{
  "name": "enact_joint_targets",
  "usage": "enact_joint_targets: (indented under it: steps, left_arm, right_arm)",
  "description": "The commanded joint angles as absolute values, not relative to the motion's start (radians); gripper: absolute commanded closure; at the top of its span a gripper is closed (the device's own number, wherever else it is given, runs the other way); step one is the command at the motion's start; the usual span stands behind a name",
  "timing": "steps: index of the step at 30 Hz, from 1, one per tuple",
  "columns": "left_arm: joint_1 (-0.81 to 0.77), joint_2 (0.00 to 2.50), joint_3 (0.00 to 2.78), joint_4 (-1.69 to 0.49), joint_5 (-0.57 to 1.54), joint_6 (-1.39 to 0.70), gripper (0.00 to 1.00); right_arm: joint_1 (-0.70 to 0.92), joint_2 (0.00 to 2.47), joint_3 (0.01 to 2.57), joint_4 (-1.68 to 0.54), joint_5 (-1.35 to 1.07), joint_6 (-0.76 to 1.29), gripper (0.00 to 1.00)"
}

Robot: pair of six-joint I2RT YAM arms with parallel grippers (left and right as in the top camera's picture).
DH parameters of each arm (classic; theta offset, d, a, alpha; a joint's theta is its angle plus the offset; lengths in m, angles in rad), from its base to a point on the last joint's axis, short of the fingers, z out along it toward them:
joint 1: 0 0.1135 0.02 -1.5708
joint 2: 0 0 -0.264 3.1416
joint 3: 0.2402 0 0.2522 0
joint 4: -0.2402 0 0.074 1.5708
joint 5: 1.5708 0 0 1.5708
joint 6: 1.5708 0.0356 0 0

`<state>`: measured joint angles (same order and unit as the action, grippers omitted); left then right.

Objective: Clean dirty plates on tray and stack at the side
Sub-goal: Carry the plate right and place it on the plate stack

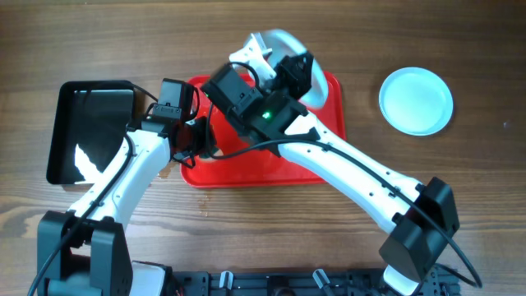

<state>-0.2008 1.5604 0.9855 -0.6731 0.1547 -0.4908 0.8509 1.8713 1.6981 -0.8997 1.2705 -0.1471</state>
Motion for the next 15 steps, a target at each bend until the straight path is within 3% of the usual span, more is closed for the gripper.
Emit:
enact_joint_targets:
  steps: [1, 7, 12, 15]
  left_arm:
    - [-0.193, 1.568, 0.980, -0.673, 0.145, -0.475, 0.96]
    - [-0.193, 1.568, 0.980, -0.673, 0.144, -0.475, 0.96]
    - [-0.194, 1.568, 0.980, -0.650, 0.146, -0.479, 0.96]
    - [-0.194, 1.568, 0.980, -0.653, 0.149, -0.479, 0.96]
  right_arm:
    - [0.812, 1.833, 1.690, -0.994, 0.954, 0.152, 0.96]
    - [0.760, 1.724, 1.705, -1.029, 0.933, 0.245, 0.96]
    - [0.725, 1.666, 1.693, -1.011, 0.493, 0.265, 0.96]
    - [0.688, 1.678, 1.692, -1.060, 0.371, 0.303, 0.96]
